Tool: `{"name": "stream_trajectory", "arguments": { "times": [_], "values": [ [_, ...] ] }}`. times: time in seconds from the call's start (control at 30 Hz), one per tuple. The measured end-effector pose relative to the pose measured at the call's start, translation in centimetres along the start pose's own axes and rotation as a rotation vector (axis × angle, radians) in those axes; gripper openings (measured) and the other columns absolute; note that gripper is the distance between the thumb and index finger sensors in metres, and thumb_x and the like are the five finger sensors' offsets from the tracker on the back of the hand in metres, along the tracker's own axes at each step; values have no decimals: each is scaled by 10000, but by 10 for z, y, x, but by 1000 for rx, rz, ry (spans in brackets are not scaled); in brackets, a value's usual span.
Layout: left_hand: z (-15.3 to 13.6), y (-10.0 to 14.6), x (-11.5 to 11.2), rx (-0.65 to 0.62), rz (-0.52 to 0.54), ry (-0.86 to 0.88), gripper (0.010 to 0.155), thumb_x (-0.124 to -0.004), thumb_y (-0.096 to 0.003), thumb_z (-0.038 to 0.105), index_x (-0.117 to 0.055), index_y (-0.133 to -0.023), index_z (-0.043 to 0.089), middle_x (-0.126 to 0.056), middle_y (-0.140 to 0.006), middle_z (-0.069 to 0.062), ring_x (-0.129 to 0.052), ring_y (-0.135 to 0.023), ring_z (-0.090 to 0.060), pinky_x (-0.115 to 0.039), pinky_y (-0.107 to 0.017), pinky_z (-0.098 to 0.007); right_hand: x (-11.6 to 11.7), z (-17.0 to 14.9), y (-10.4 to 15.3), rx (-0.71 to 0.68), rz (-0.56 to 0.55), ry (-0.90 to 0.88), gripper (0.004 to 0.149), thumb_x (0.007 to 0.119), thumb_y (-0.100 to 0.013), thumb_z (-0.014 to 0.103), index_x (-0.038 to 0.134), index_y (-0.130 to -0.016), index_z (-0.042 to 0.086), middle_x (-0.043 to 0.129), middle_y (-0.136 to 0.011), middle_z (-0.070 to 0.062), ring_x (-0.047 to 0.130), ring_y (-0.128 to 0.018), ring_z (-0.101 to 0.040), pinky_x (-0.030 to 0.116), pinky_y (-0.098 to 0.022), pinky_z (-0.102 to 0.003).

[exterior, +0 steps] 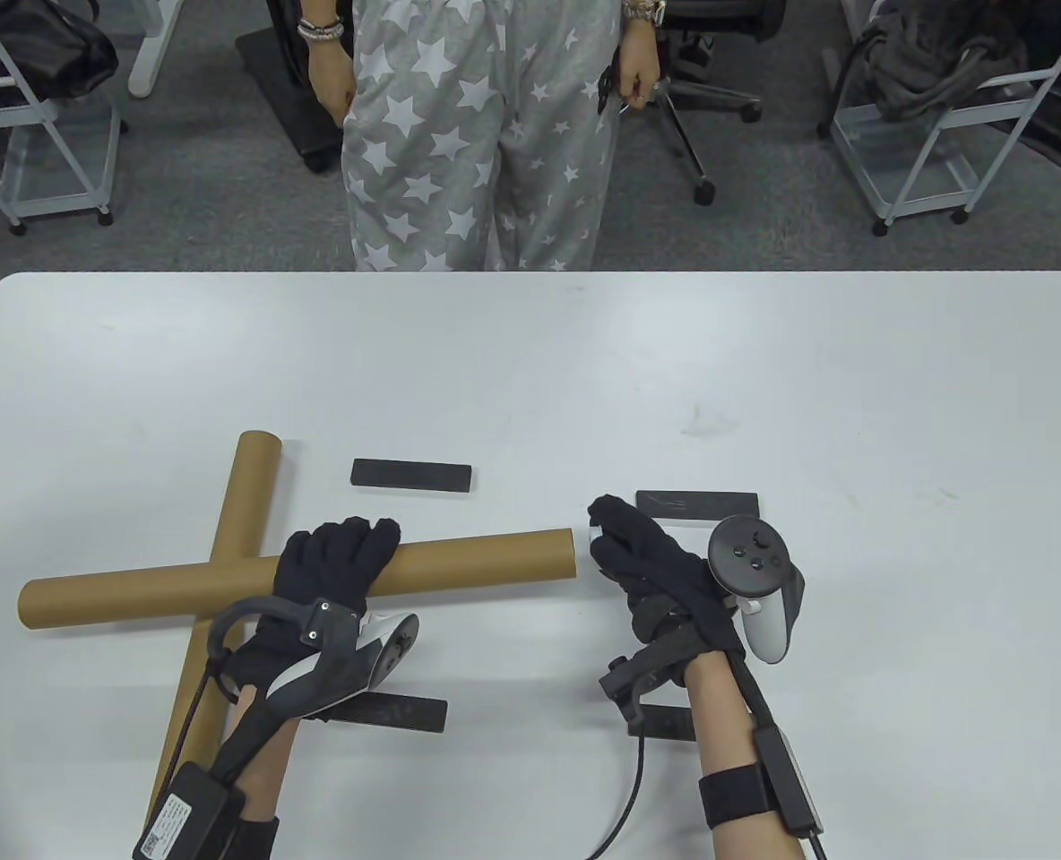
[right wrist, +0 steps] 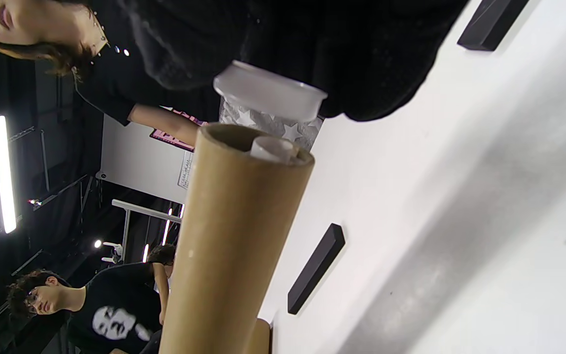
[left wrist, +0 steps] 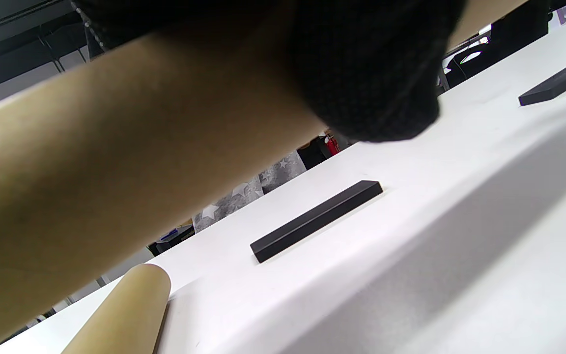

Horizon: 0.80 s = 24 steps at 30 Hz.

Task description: Roll up posters and store in mailing tubes

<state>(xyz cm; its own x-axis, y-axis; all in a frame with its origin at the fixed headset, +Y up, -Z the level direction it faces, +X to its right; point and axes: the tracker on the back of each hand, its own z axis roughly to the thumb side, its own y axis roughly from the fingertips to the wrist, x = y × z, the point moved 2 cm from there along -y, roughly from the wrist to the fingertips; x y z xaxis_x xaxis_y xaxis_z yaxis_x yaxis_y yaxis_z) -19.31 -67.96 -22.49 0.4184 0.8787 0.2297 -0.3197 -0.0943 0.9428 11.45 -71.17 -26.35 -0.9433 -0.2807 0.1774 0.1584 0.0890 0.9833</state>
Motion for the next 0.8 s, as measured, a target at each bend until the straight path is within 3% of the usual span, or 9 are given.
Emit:
{"name": "stream_trajectory", "arguments": {
  "times": [0.43,0.8],
  "values": [
    [5,0,1,-13,0,-15,890,-870,-399,388,-420,-1163,310,-632,-1161,32,-818,-1036,-229,-730,-811,-456,9,-6,0,16,27,-38,604,720,-516,295,589,-1054,55,639,-1081,-257,751,-915,-489,746,-662,-555],
    [6,-1,2,-11,2,-12,891,-872,-399,390,-429,-1166,296,-640,-1159,26,-828,-1028,-238,-739,-804,-460,18,4,5,17,-49,-1,589,688,-536,277,569,-1061,39,610,-1090,-281,722,-922,-512,724,-664,-573]
  ]
}}
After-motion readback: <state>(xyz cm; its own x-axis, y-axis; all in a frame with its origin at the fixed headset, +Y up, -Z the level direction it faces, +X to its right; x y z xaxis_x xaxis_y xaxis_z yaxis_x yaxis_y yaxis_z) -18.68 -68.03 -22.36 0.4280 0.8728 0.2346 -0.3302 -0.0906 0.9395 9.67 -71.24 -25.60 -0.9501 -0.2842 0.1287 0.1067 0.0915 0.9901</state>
